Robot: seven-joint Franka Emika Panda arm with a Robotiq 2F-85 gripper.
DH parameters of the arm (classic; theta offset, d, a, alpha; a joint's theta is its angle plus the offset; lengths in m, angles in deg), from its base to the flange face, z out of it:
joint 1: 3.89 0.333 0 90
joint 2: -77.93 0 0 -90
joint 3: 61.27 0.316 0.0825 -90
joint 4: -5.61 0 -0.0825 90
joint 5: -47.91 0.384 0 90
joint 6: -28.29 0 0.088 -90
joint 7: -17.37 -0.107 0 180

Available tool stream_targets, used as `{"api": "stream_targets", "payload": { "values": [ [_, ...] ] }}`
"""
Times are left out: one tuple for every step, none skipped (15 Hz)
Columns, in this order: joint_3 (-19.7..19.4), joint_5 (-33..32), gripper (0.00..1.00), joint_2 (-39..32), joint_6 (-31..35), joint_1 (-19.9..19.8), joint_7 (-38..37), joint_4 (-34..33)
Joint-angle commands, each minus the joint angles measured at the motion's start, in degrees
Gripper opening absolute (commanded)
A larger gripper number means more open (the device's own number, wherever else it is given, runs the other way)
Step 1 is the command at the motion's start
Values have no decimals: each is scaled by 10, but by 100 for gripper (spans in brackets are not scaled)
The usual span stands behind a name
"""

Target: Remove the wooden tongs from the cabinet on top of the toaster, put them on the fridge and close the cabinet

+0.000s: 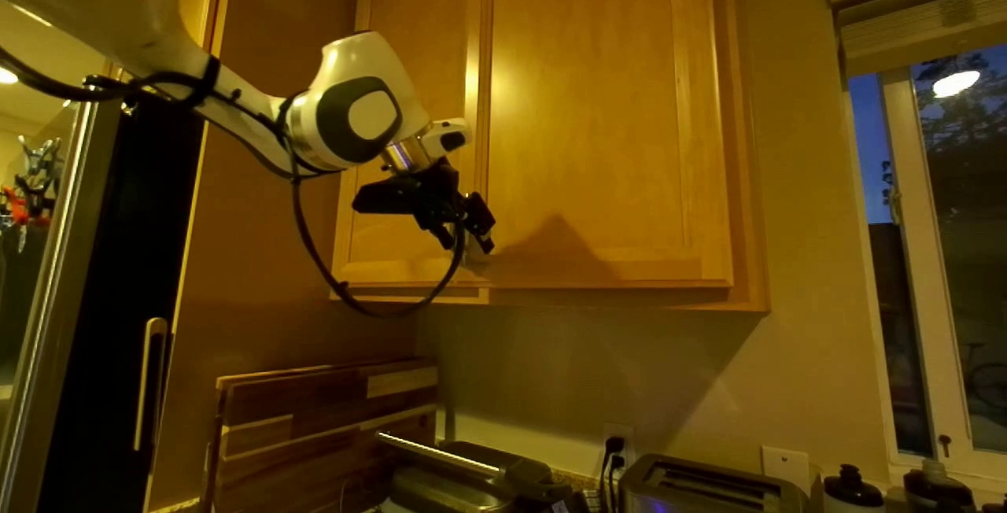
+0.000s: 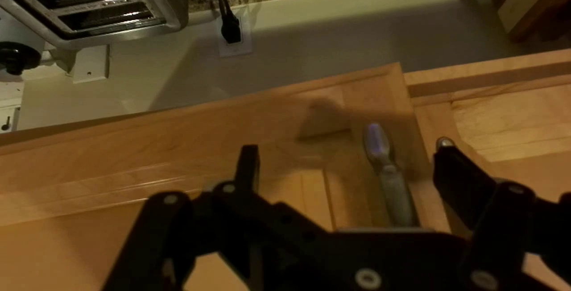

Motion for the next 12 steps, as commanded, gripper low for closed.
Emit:
{"api": "stream_targets", "payload": {
  "values": [
    [-15, -3, 75, -63, 4, 9, -1, -62],
    [-14, -6, 73, -72, 1, 7, -5, -72],
    [-12, -12, 67, -75, -1, 3, -10, -78],
    [-11, -16, 58, -80, -3, 2, -13, -84],
    [-9, -20, 53, -79, 1, 3, -11, -83],
    [-9, -21, 46, -80, 4, 4, -7, -85],
    [-7, -25, 40, -82, 5, 5, -8, -86],
    [-7, -27, 33, -83, 3, 6, -9, -87],
    [-6, -28, 27, -83, 2, 7, -8, -87],
    [-4, -29, 20, -83, 2, 8, -7, -87],
    [-3, -29, 15, -82, 2, 9, -6, -86],
    [-4, -28, 8, -80, 0, 13, -2, -84]
  ]
}}
